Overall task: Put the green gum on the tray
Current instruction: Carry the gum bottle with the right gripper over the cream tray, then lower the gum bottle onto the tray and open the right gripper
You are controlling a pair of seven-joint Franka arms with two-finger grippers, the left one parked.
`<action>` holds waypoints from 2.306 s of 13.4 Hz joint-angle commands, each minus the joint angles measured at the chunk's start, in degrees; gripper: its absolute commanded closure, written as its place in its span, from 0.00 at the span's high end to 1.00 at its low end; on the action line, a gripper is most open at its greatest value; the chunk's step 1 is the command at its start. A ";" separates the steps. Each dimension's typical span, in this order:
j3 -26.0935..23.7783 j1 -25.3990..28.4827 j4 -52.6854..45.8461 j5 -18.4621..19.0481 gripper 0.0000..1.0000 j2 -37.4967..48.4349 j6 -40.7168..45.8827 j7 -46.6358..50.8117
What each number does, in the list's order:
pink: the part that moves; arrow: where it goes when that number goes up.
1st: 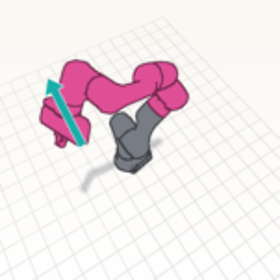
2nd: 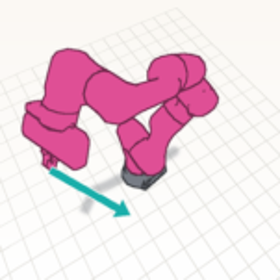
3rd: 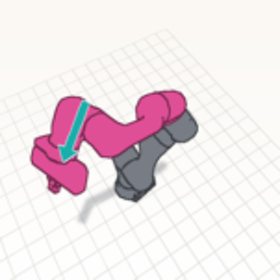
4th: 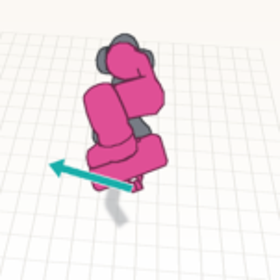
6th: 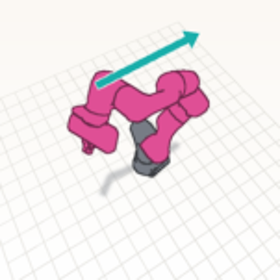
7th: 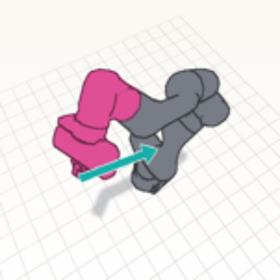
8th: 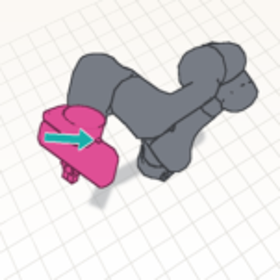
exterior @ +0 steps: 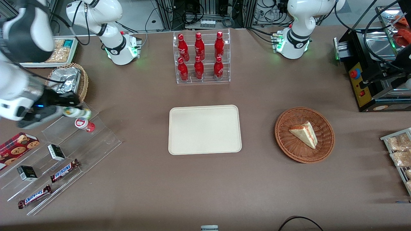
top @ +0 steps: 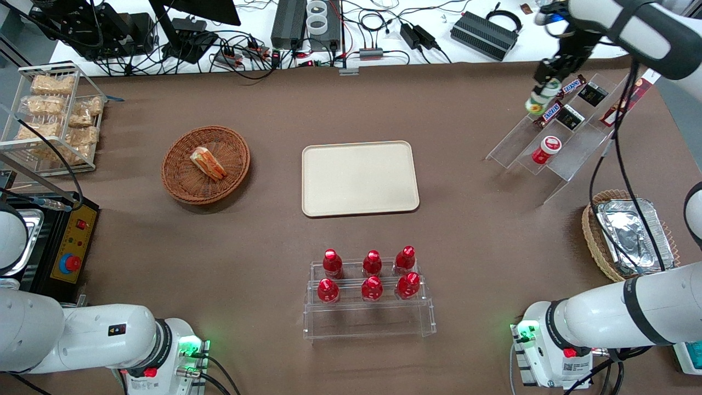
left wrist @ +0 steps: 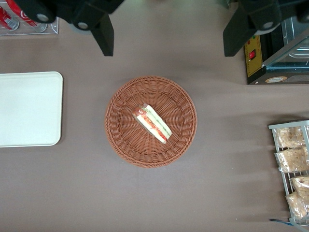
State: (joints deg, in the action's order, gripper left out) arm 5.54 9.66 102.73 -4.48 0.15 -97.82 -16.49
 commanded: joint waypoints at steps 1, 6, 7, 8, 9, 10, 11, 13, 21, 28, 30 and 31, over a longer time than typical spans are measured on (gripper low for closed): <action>0.62 6.75 -2.53 -2.63 0.00 -3.22 -1.30 10.99; -3.32 16.43 -2.62 -3.25 0.00 -9.63 -12.01 33.40; -5.43 16.53 -2.62 -3.25 0.00 -11.21 -14.30 37.02; -7.62 16.53 -2.62 -2.82 0.00 -12.97 -16.76 40.36; -9.65 16.62 -2.88 -2.46 0.00 -14.64 -19.14 43.09; -11.58 16.62 -3.49 -2.20 0.00 -16.83 -21.68 46.25; -12.56 17.31 -4.46 -1.68 0.00 -19.03 -23.54 48.89; -12.57 21.26 -5.78 1.57 0.00 -22.64 -26.09 53.99; -12.39 30.66 -6.66 13.77 0.00 -33.11 -35.42 69.12; -12.22 31.03 -7.72 18.98 0.00 -36.71 -39.71 74.22; -12.22 31.03 -7.72 19.07 0.00 -37.50 -40.52 75.20; -12.22 31.03 -7.72 19.07 0.00 -37.60 -40.52 75.11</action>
State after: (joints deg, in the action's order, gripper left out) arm -6.86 40.43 96.81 12.76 -35.85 -137.52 56.76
